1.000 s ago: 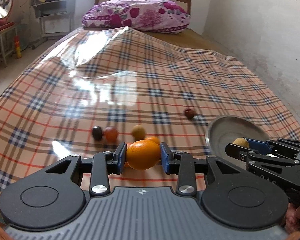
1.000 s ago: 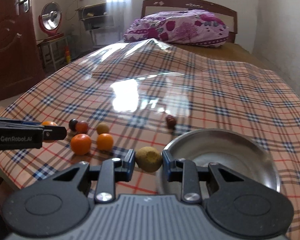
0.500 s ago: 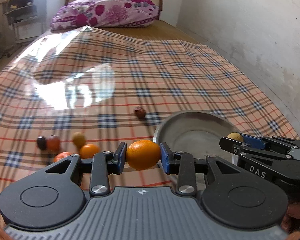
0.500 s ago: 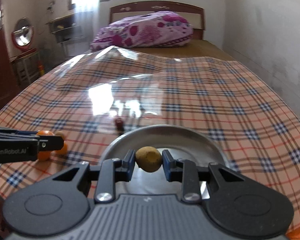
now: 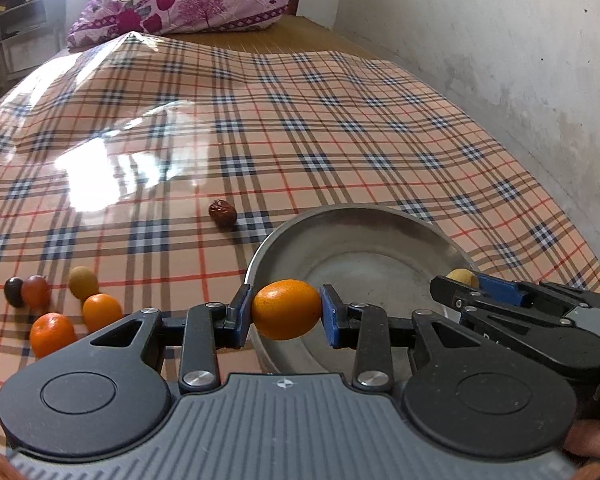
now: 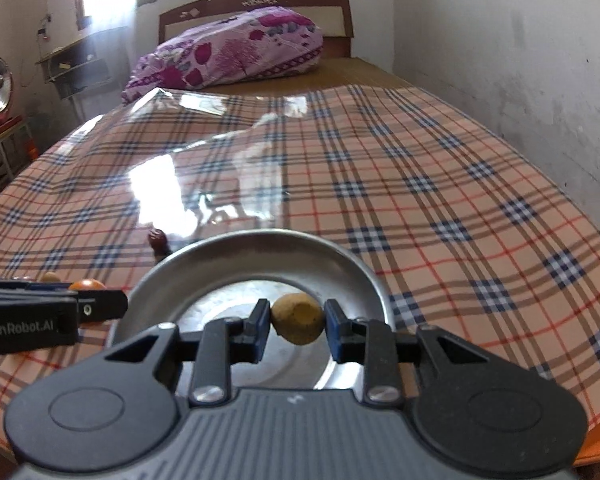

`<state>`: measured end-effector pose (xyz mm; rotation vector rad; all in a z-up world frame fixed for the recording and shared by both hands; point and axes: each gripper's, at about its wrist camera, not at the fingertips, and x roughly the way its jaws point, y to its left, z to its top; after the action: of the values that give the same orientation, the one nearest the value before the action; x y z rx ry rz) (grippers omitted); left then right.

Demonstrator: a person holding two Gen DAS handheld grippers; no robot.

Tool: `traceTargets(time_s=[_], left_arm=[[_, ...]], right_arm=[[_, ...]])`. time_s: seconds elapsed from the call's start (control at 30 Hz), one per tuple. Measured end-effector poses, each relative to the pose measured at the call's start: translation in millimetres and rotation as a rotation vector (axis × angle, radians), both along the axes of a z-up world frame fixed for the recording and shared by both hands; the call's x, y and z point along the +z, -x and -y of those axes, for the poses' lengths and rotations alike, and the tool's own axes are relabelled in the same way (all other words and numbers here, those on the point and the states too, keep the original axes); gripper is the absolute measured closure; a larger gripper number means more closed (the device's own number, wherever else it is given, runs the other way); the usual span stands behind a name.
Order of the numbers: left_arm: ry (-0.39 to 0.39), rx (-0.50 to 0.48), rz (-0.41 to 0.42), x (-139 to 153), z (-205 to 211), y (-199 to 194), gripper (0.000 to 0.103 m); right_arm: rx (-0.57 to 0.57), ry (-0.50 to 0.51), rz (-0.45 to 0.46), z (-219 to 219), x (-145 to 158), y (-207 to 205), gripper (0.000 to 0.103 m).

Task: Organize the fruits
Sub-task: 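Open the right tool to drop the yellow-green fruit while the left tool drops the orange into the plate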

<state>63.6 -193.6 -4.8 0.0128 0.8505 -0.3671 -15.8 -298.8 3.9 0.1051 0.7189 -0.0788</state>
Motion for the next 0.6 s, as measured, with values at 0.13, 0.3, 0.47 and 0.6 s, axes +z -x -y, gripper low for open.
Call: traceTargets(time_s=[0.13,0.3,0.47,0.6], left_arm=[[-0.01,-0.001,-0.01,-9,4,-10,0.062],[-0.014,0.001,-0.018,-15,6,-19,0.062],[-0.022,0.0,-0.029,-25,5,-24,0.061],[-0.02,-0.007,-0.036,-30,4,-24,0.062]], right_arm=[[-0.019,-0.012,-0.008,3,-5,-6,0.073],[-0.027,-0.001,-0.016,3,-11,-13,0.073],[-0.04,0.001,-0.035,5,-17,-18,0.073],[-0.038,0.0,-0.042,4,-20,-20,0.073]])
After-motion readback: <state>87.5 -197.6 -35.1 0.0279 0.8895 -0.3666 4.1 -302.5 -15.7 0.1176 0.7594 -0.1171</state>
